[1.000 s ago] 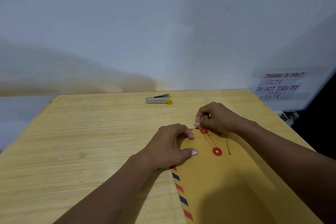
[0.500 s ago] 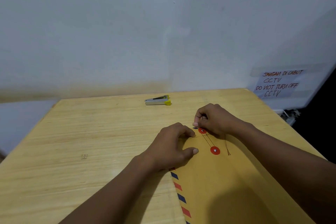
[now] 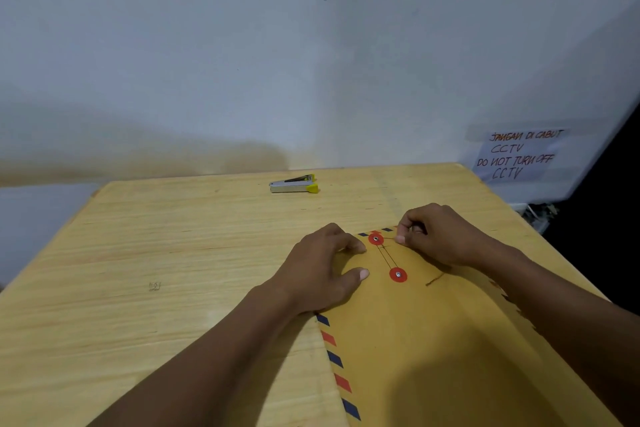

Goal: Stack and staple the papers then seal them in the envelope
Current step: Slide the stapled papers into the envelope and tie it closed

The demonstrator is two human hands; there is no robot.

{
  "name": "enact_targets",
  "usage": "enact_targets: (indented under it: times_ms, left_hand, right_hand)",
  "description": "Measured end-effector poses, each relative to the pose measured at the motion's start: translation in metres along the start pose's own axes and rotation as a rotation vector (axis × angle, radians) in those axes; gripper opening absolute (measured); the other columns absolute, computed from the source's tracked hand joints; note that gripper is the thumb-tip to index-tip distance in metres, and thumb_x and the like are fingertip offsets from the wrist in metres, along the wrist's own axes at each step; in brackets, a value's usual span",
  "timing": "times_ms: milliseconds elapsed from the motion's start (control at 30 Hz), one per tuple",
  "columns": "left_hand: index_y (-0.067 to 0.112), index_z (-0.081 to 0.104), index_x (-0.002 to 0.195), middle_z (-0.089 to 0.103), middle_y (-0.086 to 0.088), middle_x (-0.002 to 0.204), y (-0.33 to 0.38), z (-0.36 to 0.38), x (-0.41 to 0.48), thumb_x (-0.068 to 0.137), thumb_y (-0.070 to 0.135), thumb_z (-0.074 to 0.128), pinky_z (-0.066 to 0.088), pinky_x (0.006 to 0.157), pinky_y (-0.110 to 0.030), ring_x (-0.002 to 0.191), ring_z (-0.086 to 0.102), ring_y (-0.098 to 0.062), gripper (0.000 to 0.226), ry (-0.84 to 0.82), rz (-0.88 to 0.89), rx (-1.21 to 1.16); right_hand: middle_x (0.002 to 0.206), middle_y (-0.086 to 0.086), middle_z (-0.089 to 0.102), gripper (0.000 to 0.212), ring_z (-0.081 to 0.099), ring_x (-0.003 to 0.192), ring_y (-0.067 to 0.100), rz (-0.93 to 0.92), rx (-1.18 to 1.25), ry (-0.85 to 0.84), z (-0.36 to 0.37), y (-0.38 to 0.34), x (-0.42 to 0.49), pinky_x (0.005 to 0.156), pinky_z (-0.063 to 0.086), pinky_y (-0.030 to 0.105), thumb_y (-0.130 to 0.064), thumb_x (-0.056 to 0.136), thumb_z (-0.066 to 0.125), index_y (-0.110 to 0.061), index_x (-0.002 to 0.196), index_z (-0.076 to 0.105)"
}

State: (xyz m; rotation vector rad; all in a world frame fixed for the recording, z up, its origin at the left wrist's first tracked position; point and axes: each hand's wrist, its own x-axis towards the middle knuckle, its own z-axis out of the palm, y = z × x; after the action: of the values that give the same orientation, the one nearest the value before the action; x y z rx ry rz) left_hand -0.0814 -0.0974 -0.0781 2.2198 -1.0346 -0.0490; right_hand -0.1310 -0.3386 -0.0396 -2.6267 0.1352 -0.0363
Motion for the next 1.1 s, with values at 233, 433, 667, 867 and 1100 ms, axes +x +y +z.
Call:
enact_targets:
  times_ms: [233, 433, 667, 867, 1100]
  left_hand:
    - [0.03, 0.068, 0.124, 0.055, 0.012, 0.122, 0.008, 0.0, -0.002, 0.088, 0.045, 0.069, 0.049, 0.097, -0.032, 0.115, 0.054, -0.009, 0.039, -0.033, -0.044, 0.045]
    - [0.032, 0.068, 0.122, 0.055, 0.01, 0.125, 0.012, 0.0, -0.001, 0.088, 0.043, 0.07, 0.047, 0.098, -0.031, 0.117, 0.053, -0.011, 0.036, -0.032, -0.085, 0.055]
    - [0.031, 0.068, 0.122, 0.056, 0.007, 0.127, 0.014, -0.001, -0.002, 0.087, 0.043, 0.07, 0.048, 0.101, -0.036, 0.12, 0.053, -0.014, 0.037, -0.036, -0.101, 0.052]
    - [0.028, 0.069, 0.12, 0.06, 0.009, 0.124, 0.011, -0.002, -0.003, 0.086, 0.043, 0.073, 0.047, 0.104, -0.035, 0.12, 0.054, -0.012, 0.038, -0.017, -0.096, 0.026]
    - [0.022, 0.071, 0.118, 0.065, 0.006, 0.127, 0.004, -0.002, -0.002, 0.082, 0.042, 0.078, 0.044, 0.109, -0.034, 0.134, 0.05, -0.01, 0.042, 0.002, -0.076, -0.021]
  right_hand:
    - [0.092, -0.015, 0.065, 0.011, 0.057, 0.082, 0.01, -0.123, -0.325, 0.073, 0.007, -0.005, -0.056, 0.071, 0.05, 0.031, -0.032, 0.099, 0.051, -0.037, 0.096, 0.06]
    - [0.112, -0.006, 0.061, 0.025, 0.061, 0.089, 0.019, -0.242, -0.625, 0.025, 0.015, -0.023, -0.085, 0.072, 0.05, 0.032, -0.029, 0.104, 0.04, -0.028, 0.125, 0.053]
    - [0.101, -0.009, 0.059, 0.023, 0.056, 0.086, 0.016, -0.197, -0.469, 0.015, 0.023, -0.037, -0.099, 0.075, 0.048, 0.033, -0.034, 0.104, 0.039, -0.027, 0.116, 0.057]
    - [0.096, -0.01, 0.06, 0.012, 0.056, 0.086, 0.015, -0.191, -0.415, -0.038, 0.026, -0.042, -0.084, 0.075, 0.049, 0.035, -0.031, 0.102, 0.043, -0.033, 0.097, 0.054]
    - [0.092, -0.01, 0.06, 0.013, 0.056, 0.086, 0.016, -0.303, -0.506, -0.1, 0.012, -0.055, -0.033, 0.066, 0.043, 0.033, -0.03, 0.098, 0.05, -0.029, 0.096, 0.062]
